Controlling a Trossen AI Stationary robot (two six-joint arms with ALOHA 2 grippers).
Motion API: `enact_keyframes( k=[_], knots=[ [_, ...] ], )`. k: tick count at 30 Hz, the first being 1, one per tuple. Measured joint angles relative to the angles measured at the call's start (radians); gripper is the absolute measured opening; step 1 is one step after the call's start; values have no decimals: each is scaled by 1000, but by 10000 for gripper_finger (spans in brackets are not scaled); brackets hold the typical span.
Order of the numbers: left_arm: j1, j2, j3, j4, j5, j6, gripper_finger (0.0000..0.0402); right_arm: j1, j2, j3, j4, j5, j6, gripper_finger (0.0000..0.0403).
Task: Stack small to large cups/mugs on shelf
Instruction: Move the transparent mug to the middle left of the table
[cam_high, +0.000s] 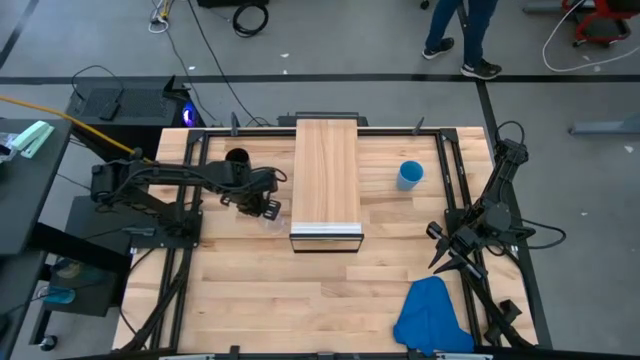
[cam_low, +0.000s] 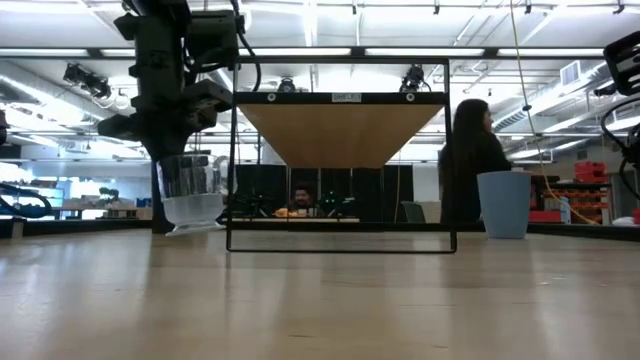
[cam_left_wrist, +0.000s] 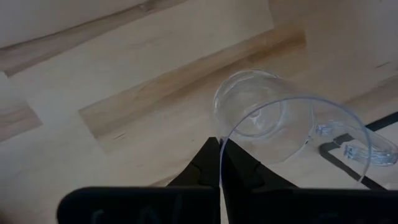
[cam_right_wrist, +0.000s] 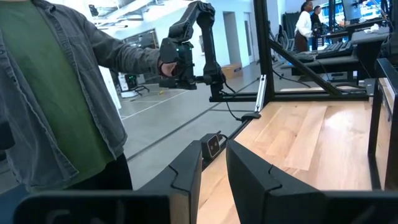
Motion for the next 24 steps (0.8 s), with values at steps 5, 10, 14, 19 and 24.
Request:
enact_keyframes(
  k=[5, 10, 14, 19, 24],
  knots=[
    [0, 0, 0, -50, 0, -20, 6, 0, 0, 0, 0, 0, 0, 82],
    [-6, 0, 19, -143, -4, -20, 6, 0, 0, 0, 0, 0, 0, 82],
    [-19, 0, 52, -200, -34, -20, 6, 0, 0, 0, 1, 0, 0, 82],
    [-22, 0, 54, -208, -43, -20, 6, 0, 0, 0, 1, 0, -1, 82],
    [-22, 0, 54, -210, -46, -20, 6, 0, 0, 0, 1, 0, -1, 82]
  ],
)
